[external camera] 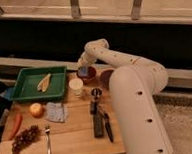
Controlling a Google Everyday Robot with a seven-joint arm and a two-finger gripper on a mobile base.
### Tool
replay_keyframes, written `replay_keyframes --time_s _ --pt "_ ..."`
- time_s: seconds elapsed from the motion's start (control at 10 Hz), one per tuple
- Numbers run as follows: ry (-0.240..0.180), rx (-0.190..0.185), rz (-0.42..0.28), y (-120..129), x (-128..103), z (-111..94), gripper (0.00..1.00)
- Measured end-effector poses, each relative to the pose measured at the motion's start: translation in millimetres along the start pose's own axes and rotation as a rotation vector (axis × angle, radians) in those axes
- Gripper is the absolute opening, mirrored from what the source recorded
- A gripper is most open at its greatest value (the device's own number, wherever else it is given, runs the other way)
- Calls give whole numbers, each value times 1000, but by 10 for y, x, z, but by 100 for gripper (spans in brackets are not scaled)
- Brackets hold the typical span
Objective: Wipe red bowl with sponge
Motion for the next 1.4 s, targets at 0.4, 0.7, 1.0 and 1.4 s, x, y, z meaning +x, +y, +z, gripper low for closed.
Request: replay_keyframes --time_s 0.4,0.7,1.0,1.4 --pt "16 55 20 -209 105 -139 0" --pt "-10 100 13 -335 -112 -97 0" --pt "-29 65 -5 -193 -204 -9 0" --pt "-3 27 -2 -63 27 -45 0"
